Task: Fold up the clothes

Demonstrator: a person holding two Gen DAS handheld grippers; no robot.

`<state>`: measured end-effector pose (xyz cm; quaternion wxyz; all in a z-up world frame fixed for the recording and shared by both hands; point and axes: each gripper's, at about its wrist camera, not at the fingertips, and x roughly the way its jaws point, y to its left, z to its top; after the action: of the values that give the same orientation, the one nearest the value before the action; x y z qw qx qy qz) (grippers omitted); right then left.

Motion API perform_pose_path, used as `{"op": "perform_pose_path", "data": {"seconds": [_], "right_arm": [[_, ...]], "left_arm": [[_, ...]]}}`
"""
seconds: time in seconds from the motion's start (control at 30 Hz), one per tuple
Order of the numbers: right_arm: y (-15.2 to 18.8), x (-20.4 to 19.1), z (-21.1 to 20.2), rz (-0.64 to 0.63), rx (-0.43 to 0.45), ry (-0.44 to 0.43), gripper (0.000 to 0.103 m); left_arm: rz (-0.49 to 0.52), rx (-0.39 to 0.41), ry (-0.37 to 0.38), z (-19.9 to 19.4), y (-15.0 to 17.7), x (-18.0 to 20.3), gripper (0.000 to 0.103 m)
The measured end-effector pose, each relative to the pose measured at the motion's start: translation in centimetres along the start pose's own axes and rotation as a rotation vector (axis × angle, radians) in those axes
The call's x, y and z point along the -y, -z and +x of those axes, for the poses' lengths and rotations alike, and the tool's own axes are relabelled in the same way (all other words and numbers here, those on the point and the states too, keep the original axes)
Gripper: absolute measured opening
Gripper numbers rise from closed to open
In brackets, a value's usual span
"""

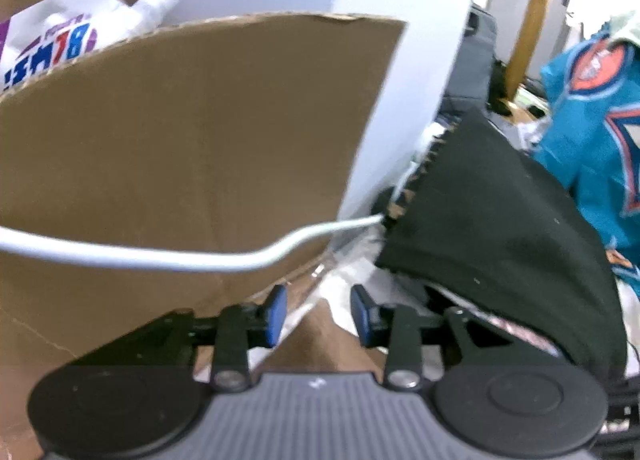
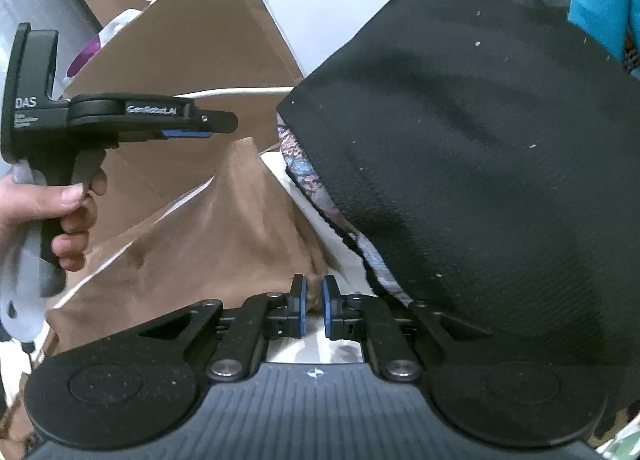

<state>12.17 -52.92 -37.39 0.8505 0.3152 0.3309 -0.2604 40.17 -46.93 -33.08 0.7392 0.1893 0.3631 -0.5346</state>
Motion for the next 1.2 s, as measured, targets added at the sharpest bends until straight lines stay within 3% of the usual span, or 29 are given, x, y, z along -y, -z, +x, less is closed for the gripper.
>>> {"op": "perform_pose_path", "data": {"seconds": [0.1, 0.17, 0.27, 0.43, 0.63, 0.87, 1.03, 1.2], "right_arm": [[0.6, -0.2, -1.1, -0.020, 0.020, 0.008, 0.006], [0.8, -0.2, -1.8, -0.041, 0.041, -0.004, 0.006], [-0.1, -1.7, -1.1, -0.069, 0.051, -0.043, 0.006], [-0.5, -2.3, -0.1, -0.067, 0.035, -0.075, 0.006], [-1.0, -3.5, 2.8, -0.131, -0.029, -0.158, 0.008], [-0.6, -3.5, 5.3, -0.208, -0.108, -0.054, 0.011], [0.0, -4.5, 5.2, -0.317, -0.108, 0.041, 0.007], [0.3, -4.4, 4.4, -0.370, -0.095, 0.050, 0.007]], "left_arm": [[0.004, -0.020, -0.008, -0.4, 0.7, -0.3, 0.031], [-0.010, -0.030, -0.019, -0.6, 1.3, -0.8, 0.014], [-0.020, -0.068, -0.021, -0.2, 2.3, -1.2, 0.006], [-0.038, -0.065, 0.038, -0.1, 2.8, -0.9, 0.005], [-0.010, -0.123, 0.006, 2.7, 2.8, 0.1, 0.005], [-0.024, -0.117, -0.025, 4.4, 2.4, 0.1, 0.005], [-0.041, -0.112, -0.065, 4.8, 2.0, 0.5, 0.006], [-0.052, -0.074, -0.063, 2.5, 1.4, 0.6, 0.009]]}}
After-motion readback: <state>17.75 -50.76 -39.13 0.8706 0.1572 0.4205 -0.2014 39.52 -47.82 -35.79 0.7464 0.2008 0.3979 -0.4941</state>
